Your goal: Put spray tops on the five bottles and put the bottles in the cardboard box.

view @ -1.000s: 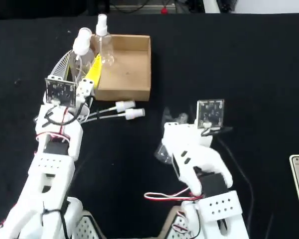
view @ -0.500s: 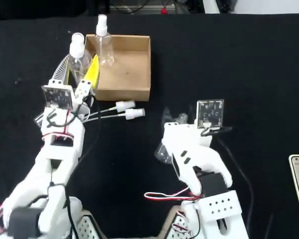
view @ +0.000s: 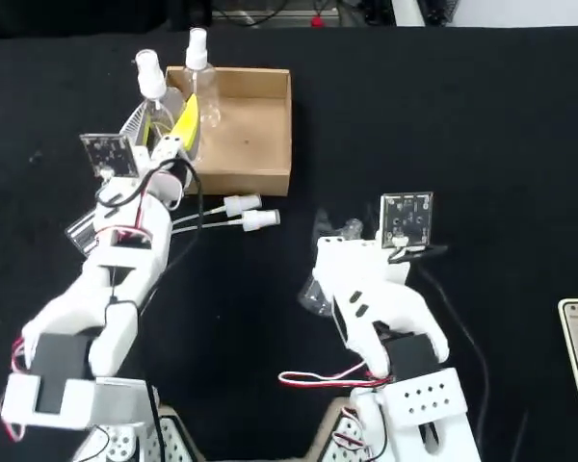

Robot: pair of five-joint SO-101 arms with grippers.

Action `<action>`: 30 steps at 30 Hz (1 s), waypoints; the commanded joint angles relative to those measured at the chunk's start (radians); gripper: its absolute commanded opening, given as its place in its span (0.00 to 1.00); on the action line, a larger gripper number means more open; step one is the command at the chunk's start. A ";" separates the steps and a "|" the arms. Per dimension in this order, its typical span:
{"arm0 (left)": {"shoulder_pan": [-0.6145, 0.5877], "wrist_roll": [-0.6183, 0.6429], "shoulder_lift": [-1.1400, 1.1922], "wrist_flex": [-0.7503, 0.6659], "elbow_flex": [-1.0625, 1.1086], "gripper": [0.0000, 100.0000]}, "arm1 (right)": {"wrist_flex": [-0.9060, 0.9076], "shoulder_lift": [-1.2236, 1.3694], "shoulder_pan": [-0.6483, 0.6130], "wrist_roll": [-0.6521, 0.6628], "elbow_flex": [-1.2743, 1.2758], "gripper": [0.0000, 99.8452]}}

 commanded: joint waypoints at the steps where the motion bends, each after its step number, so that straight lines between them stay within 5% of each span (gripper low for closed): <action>1: -0.008 0.014 0.069 -0.028 -0.148 0.14 | -0.028 -0.004 -0.011 -0.002 0.001 0.24; 11: -0.005 0.005 0.377 -0.327 -0.271 0.14 | -0.028 -0.004 -0.011 -0.002 0.004 0.24; 25: -0.008 0.005 0.516 -0.321 -0.380 0.14 | -0.028 -0.004 -0.011 -0.002 0.004 0.24; 30: -0.005 0.005 0.505 -0.137 -0.409 0.14 | -0.028 -0.004 -0.011 -0.002 0.004 0.24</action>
